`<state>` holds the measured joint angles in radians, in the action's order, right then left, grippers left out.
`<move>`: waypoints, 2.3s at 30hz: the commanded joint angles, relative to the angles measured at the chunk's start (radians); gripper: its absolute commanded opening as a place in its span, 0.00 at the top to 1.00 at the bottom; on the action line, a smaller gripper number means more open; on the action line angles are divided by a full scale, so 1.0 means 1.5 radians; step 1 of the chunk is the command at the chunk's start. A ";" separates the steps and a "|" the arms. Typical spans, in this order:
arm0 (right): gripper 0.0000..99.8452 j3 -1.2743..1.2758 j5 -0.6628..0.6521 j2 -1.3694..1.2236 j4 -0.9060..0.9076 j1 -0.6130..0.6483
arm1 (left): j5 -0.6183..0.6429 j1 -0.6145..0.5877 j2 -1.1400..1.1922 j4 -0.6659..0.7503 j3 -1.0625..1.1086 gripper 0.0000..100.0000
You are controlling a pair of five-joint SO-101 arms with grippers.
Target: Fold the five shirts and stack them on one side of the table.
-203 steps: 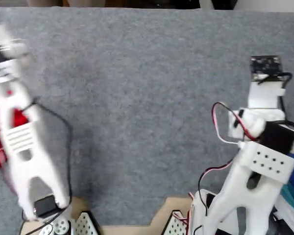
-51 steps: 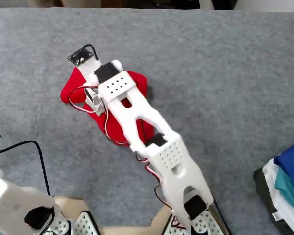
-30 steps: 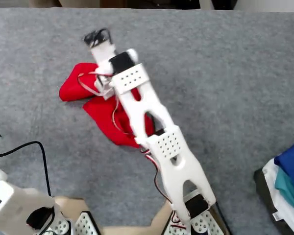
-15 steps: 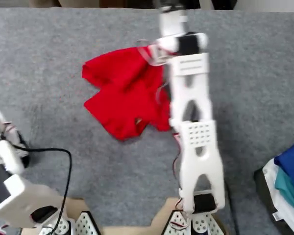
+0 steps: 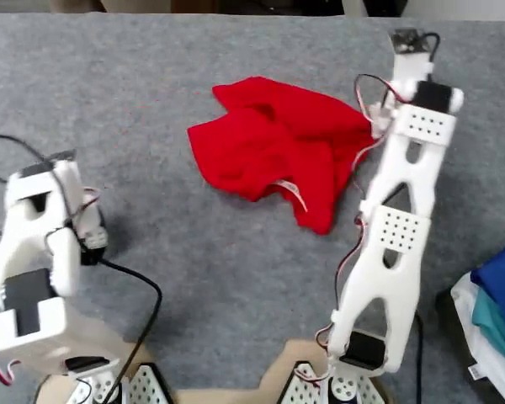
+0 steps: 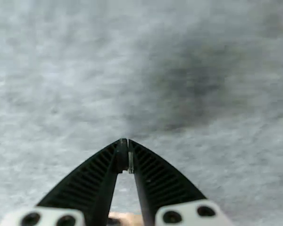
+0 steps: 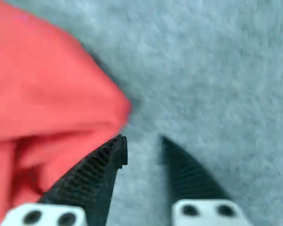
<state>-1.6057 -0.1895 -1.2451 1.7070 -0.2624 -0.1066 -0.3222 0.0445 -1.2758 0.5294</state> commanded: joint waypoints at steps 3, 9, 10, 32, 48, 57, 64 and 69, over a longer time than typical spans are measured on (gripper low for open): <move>0.54 -0.029 -0.046 0.004 0.026 -0.064 | 0.123 0.141 -0.030 0.008 -0.095 0.98; 0.60 -0.042 -0.047 0.012 0.050 -0.117 | 0.211 0.297 -0.024 0.004 -0.241 0.98; 0.61 -0.040 -0.046 0.017 0.050 -0.122 | 0.214 0.323 -0.022 0.006 -0.253 0.98; 0.75 -0.036 0.026 0.084 0.053 -0.074 | 0.337 0.486 0.231 0.203 -0.379 0.98; 0.83 -0.036 0.023 0.082 0.052 -0.037 | 0.393 0.480 0.184 -0.017 -0.591 0.94; 0.83 -0.036 0.021 0.082 0.051 -0.038 | 0.393 0.481 0.251 0.080 -0.516 0.71; 0.83 -0.036 0.021 0.082 0.051 -0.038 | 0.389 0.457 0.361 0.094 -0.501 0.85; 0.83 -0.036 0.021 0.086 0.051 -0.038 | 0.386 0.366 0.335 -0.033 -0.574 0.97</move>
<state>-1.6241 -0.1603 -1.2037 1.7699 -0.3345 0.4780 0.3284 0.5831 -1.2160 -0.2624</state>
